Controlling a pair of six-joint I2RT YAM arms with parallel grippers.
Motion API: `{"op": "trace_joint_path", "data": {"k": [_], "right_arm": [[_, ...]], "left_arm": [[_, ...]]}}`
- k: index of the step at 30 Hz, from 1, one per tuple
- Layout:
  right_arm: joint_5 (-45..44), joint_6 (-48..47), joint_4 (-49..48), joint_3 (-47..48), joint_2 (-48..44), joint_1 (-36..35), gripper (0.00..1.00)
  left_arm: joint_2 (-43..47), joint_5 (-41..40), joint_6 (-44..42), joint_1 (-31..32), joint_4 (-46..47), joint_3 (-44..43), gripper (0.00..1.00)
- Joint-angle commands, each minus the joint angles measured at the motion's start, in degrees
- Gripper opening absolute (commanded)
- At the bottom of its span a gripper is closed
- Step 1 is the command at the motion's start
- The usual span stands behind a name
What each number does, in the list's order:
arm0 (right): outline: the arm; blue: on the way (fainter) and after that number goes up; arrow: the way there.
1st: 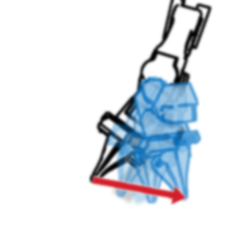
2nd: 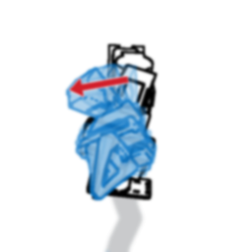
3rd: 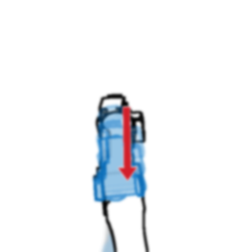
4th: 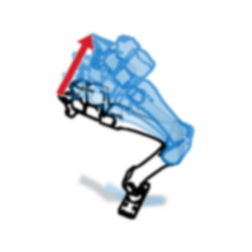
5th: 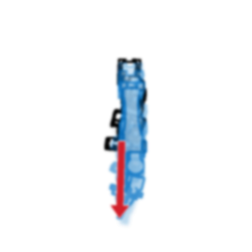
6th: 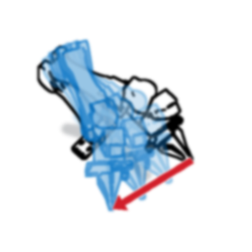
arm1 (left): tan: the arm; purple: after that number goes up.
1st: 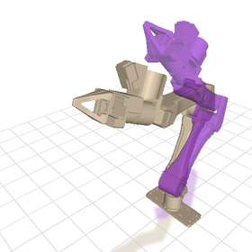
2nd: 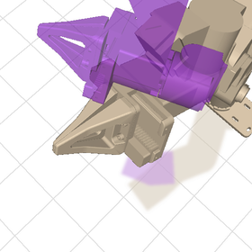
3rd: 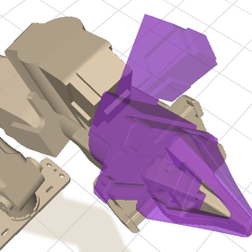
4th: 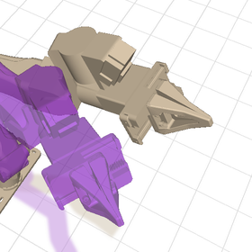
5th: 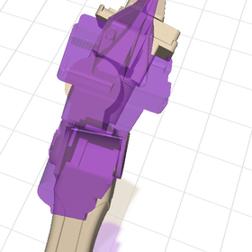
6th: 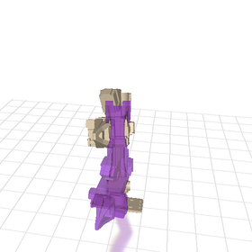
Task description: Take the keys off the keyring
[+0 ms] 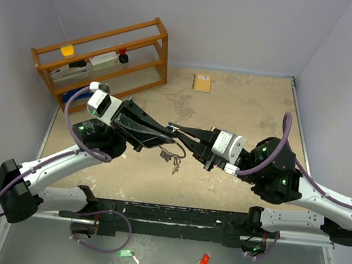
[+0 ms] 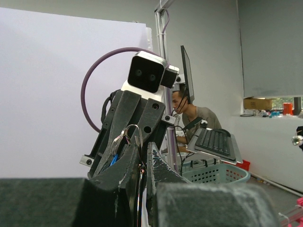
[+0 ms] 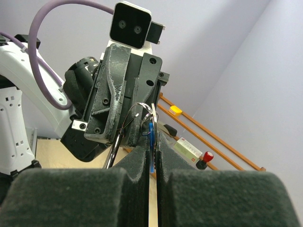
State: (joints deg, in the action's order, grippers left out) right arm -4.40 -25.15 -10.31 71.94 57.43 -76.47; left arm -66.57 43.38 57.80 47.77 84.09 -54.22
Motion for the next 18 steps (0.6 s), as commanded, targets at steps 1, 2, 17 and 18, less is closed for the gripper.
{"op": "trace_joint_path", "data": {"k": [1,2,17,18], "right_arm": [[-6.4,1.6,13.0,-4.3,6.3,1.6,0.00],[-6.1,1.8,13.4,-4.2,6.5,1.6,0.00],[1.4,4.0,18.3,-4.2,9.5,1.6,0.00],[1.3,4.1,19.0,-3.9,10.2,1.5,0.00]], "left_arm": [[4.8,0.8,-4.9,1.8,7.6,-5.9,0.00],[5.2,0.9,-6.0,1.8,6.7,-5.8,0.00],[8.6,-1.6,-20.9,1.8,-6.5,-5.5,0.00],[8.6,-1.7,-22.1,1.8,-7.1,-5.7,0.00]]}}
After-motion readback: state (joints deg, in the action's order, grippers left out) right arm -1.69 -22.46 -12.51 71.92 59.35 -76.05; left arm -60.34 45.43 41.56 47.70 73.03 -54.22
